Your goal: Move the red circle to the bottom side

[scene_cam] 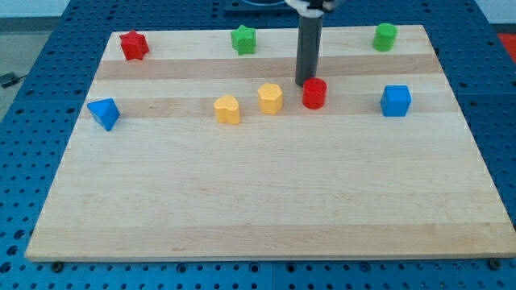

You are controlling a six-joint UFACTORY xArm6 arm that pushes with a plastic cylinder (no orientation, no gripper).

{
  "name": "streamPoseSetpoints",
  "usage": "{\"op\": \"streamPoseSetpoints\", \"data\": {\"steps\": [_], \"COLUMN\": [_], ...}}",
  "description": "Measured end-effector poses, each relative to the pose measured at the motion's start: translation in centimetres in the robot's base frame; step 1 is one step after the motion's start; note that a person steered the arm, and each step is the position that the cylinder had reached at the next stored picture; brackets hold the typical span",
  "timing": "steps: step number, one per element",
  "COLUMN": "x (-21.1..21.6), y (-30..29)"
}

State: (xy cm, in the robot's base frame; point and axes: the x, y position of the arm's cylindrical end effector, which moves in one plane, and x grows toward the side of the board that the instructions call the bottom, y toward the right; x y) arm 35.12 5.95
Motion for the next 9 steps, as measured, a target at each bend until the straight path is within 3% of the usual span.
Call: {"op": "streamPoseSetpoints", "data": {"steps": [2,5,6,7,9], "x": [6.7,2.6,4.9,8.0,11.6], "y": [-0.2,2.6,4.2,3.3,-4.0]}}
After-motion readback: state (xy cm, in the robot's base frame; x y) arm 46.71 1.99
